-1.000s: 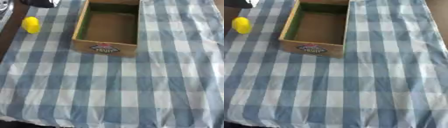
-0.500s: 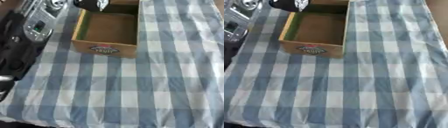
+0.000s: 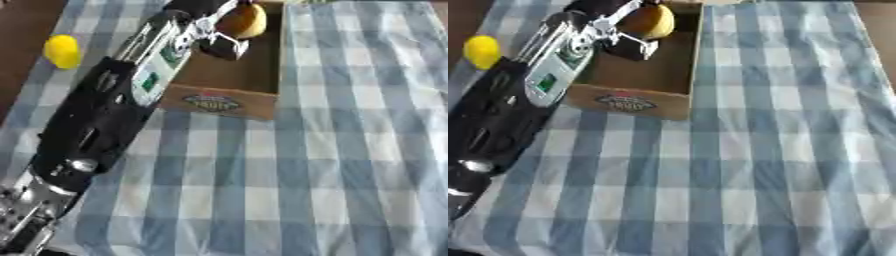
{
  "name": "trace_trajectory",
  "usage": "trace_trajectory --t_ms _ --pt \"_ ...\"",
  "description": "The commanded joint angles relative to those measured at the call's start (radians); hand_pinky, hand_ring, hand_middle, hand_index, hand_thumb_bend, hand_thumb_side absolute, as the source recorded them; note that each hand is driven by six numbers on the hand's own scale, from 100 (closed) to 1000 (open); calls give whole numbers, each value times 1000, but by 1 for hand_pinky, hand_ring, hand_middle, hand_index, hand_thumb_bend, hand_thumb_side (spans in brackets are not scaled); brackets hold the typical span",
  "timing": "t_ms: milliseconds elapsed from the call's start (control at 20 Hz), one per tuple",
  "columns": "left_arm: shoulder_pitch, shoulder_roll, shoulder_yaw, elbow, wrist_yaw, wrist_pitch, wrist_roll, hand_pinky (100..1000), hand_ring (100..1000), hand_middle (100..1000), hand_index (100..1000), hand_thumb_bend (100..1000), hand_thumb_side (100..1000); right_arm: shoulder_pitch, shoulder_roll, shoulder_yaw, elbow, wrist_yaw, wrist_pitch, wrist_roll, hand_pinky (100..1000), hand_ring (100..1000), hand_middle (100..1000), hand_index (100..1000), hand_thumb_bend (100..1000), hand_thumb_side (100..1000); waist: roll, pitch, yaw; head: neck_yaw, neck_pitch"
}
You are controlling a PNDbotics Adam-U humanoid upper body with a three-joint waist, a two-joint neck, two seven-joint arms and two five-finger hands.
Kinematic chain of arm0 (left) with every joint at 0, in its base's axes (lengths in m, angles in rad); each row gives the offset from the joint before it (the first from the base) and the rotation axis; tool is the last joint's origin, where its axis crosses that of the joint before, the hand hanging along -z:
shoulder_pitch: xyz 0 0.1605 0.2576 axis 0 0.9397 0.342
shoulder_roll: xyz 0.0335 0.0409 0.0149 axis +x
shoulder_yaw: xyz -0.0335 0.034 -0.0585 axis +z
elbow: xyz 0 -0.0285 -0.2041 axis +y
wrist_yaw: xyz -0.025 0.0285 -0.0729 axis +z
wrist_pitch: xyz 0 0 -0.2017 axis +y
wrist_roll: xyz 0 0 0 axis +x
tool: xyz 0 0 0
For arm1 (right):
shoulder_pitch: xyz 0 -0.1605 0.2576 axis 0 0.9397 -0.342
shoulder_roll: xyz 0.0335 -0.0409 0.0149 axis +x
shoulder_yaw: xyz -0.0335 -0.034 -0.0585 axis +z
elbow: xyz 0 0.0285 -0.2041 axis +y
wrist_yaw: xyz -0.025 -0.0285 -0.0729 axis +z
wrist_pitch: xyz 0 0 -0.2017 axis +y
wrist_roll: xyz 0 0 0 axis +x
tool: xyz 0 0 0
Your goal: Pick up objects on the table and place them in the box.
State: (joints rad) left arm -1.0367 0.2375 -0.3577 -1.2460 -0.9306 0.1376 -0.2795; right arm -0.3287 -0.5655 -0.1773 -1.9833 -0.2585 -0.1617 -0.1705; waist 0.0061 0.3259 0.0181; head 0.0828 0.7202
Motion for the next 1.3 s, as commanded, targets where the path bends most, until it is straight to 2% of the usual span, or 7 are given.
trace_trajectory --t_ms 50,300,550,750,1050,1150,1300 --pt "-12 -3 17 21 -28 13 27 722 655 577 669 127 100 -10 -11 -5 -17 -12 0 5 768 806 584 741 100 572 -5 -17 -4 5 -13" --pt "-5 -7 16 41 -46 17 29 807 774 724 851 332 100 -4 -6 -8 -17 -14 2 5 768 806 583 740 100 577 -5 -16 -5 6 -15" --pt "-1 0 18 39 -113 3 4 933 898 843 945 733 100 0 0 -8 -17 -18 7 6 767 803 579 738 100 585 -3 -17 -3 4 -16" --pt "4 4 30 33 -166 6 16 963 934 873 983 795 221 3 2 -8 -17 -21 10 7 767 801 577 738 100 587 -4 -20 -1 2 -16" --pt "6 33 44 -13 -170 13 36 939 920 848 957 692 192 4 1 -9 -17 -22 10 6 768 800 577 739 100 579 -4 -28 4 -3 -14" --pt "7 83 62 -82 -132 25 44 924 910 834 937 615 159 8 -3 -14 -17 -20 8 2 768 799 577 739 100 575 0 -33 9 -12 -5" --pt "19 213 119 -208 -16 80 50 909 900 824 918 607 124 22 -16 -22 -17 -13 4 -6 768 798 577 739 100 574 13 -41 25 -39 10"
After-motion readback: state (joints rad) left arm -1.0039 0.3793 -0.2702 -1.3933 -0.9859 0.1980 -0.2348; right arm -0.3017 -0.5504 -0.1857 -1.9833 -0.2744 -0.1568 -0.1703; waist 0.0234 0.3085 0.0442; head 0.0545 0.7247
